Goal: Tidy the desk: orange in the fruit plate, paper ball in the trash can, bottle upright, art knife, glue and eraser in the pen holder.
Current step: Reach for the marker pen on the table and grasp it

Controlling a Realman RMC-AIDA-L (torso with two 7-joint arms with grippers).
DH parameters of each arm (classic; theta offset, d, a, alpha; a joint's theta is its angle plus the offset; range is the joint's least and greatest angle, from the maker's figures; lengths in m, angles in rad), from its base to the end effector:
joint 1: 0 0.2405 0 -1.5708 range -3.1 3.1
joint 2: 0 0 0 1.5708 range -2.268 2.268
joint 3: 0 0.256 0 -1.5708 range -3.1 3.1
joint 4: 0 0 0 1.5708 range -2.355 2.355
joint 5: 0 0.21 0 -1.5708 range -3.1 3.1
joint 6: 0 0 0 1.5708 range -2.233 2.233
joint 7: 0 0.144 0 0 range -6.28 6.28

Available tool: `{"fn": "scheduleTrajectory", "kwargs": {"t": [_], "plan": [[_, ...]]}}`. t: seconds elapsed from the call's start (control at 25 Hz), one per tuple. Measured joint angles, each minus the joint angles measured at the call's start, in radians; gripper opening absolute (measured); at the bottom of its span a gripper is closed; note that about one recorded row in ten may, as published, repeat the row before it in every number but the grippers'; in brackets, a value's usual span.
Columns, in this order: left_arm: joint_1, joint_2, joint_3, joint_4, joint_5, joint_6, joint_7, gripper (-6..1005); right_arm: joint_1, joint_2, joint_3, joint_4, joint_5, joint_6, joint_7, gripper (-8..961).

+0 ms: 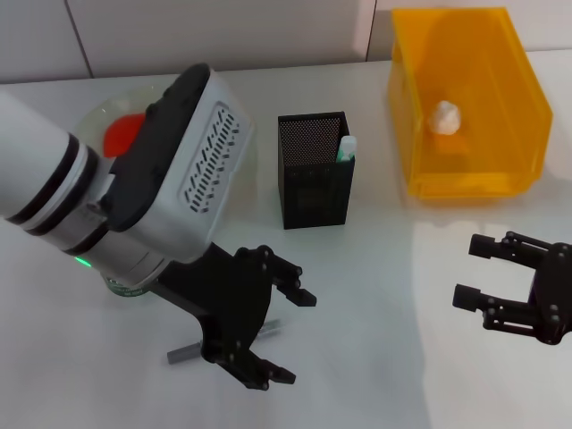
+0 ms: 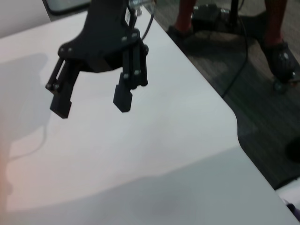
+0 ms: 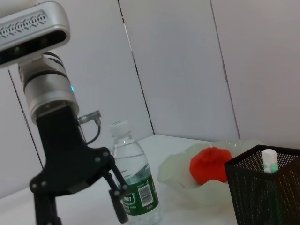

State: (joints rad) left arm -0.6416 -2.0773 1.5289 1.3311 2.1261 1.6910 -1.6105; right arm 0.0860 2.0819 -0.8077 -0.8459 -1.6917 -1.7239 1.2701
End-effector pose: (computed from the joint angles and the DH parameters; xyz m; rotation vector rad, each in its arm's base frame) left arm -0.1140 0.3027 -0.0413 2.9047 -0.5447 -0.1429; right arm 0.3194 0.2194 0.0370 -2.5209 0.6377 0.8656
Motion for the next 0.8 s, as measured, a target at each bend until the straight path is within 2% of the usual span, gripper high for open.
{"fn": "scheduleTrajectory", "kwargs": {"t": [0.16,0.44,0.6,0.8], "plan": [[-0.009,-0.002,0.004,-0.004,0.040,-0.029,-0.109,784,0.006,-0.001,0.001,0.024,0.001,0.000,0.000,787],[0.032,0.001,0.029,0.070,0.110,-0.043,-0.364,778,0.002,-0.007,0.007,0.017,-0.013,0.000,0.000,787],[0.037,-0.001,0.103,0.099,0.193,-0.093,-0.487,775,0.005,-0.011,0.039,0.018,-0.056,0.000,-0.003,787],[0.021,-0.002,0.253,0.129,0.293,-0.157,-0.628,771,0.006,-0.006,0.079,0.041,-0.082,0.000,-0.045,787]]}}
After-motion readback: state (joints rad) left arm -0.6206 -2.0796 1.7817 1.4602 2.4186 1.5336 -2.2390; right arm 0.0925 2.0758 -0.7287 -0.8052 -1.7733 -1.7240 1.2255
